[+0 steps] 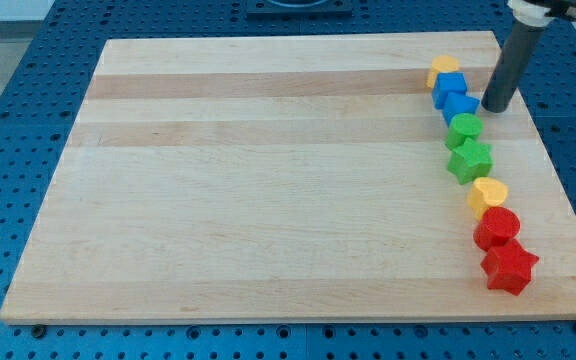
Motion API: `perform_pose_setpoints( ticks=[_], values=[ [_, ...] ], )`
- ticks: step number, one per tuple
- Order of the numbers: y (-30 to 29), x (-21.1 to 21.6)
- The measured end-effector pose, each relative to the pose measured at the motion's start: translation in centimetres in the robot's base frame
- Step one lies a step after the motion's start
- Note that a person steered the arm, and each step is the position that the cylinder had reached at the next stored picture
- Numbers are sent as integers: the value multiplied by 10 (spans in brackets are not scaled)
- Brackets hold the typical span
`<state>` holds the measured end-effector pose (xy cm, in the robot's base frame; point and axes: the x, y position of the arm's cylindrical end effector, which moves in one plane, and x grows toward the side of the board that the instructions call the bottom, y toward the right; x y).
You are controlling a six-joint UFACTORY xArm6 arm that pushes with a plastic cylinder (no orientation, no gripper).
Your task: Separate the green star from the green circle
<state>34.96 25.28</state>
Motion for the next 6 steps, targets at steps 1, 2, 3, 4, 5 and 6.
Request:
perform_pose_setpoints(
  ticks=[1, 2, 3, 4, 5, 6],
  values=[
    [0, 9],
    [-3, 29],
    [-3, 56],
    [-25, 83],
    [-49, 90],
    [-73, 90]
  ],
)
